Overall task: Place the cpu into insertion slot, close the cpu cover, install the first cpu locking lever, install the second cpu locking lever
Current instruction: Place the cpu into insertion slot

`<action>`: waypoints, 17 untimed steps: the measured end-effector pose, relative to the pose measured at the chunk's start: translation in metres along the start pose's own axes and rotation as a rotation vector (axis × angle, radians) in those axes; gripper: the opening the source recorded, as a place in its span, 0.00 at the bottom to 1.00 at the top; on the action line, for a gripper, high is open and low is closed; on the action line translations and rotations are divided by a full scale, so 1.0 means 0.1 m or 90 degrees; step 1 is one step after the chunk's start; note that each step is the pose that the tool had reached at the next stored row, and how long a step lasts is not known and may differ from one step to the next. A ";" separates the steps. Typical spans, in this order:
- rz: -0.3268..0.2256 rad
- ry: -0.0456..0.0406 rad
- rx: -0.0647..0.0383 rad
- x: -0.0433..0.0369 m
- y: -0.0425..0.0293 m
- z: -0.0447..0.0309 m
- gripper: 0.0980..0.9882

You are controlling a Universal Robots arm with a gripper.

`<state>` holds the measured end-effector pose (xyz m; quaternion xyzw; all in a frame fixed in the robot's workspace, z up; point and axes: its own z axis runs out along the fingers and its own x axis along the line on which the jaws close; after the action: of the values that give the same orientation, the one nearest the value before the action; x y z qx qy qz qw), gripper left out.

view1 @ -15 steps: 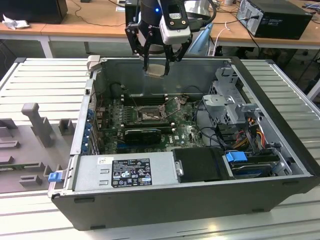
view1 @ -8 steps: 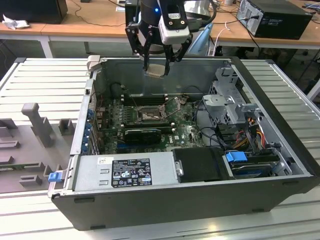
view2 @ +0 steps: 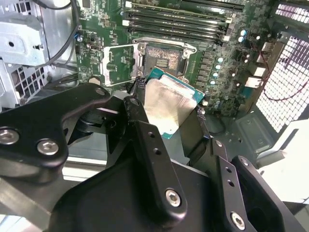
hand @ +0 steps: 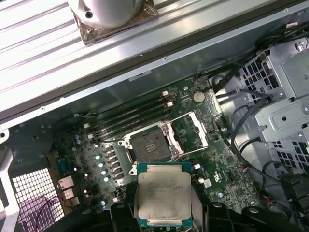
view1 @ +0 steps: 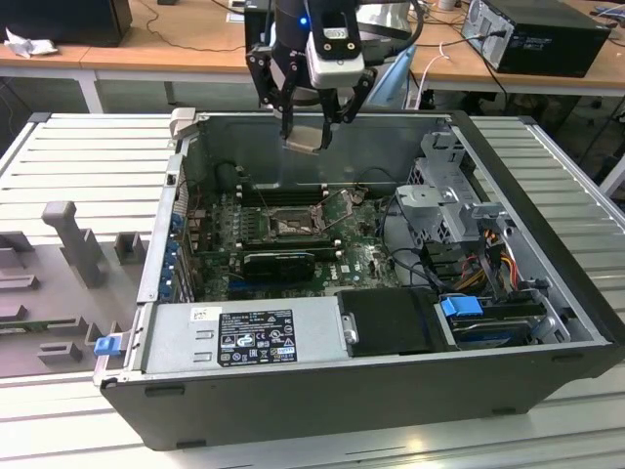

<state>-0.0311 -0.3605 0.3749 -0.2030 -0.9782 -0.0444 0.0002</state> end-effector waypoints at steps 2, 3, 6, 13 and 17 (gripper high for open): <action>0.000 -0.0002 0.000 0.000 -0.003 0.008 0.48; 0.000 -0.0002 0.000 0.000 -0.003 0.009 0.48; 0.000 -0.0002 0.000 -0.001 -0.004 0.022 0.48; 0.010 -0.0010 0.000 -0.001 -0.005 0.026 0.48; 0.016 -0.0015 0.000 -0.001 -0.005 0.028 0.48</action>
<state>-0.0312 -0.3607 0.3720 -0.2154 -0.9755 -0.0442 -0.0004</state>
